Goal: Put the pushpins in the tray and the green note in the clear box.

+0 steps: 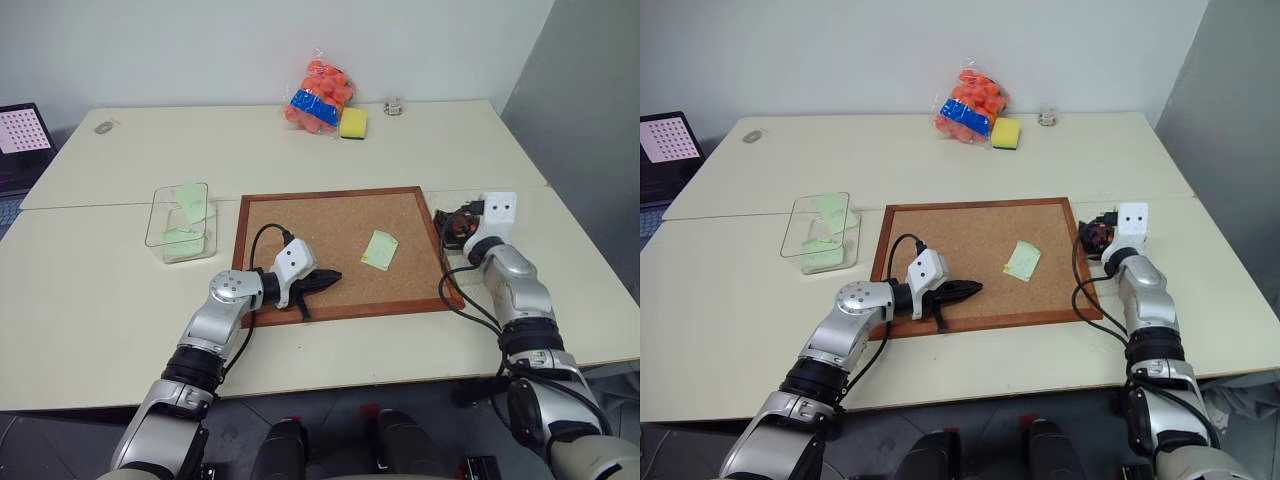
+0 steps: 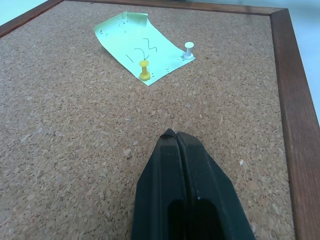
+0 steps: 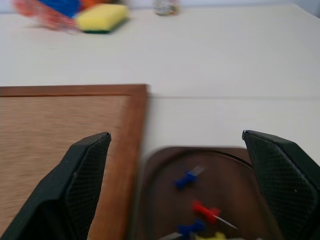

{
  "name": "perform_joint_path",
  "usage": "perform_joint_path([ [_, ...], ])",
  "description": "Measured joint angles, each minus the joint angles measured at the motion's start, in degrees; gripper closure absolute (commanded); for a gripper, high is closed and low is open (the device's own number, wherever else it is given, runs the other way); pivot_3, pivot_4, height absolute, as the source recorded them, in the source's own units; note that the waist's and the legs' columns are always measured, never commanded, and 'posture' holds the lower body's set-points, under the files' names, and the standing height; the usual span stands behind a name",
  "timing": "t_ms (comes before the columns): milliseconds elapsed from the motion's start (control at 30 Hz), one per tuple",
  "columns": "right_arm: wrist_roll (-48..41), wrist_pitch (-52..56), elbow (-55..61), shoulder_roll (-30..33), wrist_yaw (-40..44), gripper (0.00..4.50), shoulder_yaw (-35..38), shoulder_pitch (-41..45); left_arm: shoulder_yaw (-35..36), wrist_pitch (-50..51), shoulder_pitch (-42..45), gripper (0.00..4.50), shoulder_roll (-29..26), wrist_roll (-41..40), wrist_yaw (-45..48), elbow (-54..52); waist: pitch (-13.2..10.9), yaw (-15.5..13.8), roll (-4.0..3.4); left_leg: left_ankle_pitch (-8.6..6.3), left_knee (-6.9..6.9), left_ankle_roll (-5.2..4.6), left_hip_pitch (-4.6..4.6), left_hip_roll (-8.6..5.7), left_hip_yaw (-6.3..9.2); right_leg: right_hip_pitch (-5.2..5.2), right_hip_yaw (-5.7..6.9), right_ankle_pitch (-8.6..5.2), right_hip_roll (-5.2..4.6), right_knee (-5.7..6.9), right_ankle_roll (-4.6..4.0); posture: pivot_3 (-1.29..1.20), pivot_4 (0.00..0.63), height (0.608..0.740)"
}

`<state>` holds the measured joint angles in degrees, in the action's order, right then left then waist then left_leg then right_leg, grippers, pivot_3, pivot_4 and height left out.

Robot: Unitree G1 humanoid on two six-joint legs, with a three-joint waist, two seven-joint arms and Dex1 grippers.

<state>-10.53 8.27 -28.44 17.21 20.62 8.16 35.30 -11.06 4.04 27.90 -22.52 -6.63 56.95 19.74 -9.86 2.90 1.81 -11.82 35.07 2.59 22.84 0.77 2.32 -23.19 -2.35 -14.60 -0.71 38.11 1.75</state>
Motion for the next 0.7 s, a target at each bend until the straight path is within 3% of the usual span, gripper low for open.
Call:
perform_joint_path([
  [167, -3.88, 1.25, 12.04, 0.35, 12.33, 0.06, -5.29, -7.17, -0.05, -0.43, -0.10, 4.50, -0.03, 0.08, 0.04, 0.02, 0.00, -0.13, -0.01, 0.00, 0.01, 0.00, 0.01, 0.00, 0.03, 0.01, 0.02, -0.01, 0.00, -0.01, 0.02, 0.00, 0.150, 0.740],
  [367, -6.12, 4.31, 21.56, 1.59, 20.78, 0.06, -10.42, -12.26, -0.03, -0.46, -0.14, 4.50, -0.15, 0.12, -0.03, 0.05, 0.00, -0.09, -0.02, 0.00, 0.02, 0.00, -0.01, 0.01, 0.03, 0.01, 0.03, -0.07, 0.01, 0.00, 0.12, 0.00, 0.150, 0.740],
  [700, -2.78, 3.51, 16.00, -0.02, 23.29, 0.06, -16.72, -12.50, 0.03, -0.18, -0.68, 4.50, -0.40, 0.13, -0.15, -0.92, 0.00, -0.04, -0.02, 0.00, 0.02, 0.00, -0.01, 0.01, 0.02, 0.00, 0.02, -0.06, 0.02, 0.00, 0.11, 0.00, 0.150, 0.740],
])
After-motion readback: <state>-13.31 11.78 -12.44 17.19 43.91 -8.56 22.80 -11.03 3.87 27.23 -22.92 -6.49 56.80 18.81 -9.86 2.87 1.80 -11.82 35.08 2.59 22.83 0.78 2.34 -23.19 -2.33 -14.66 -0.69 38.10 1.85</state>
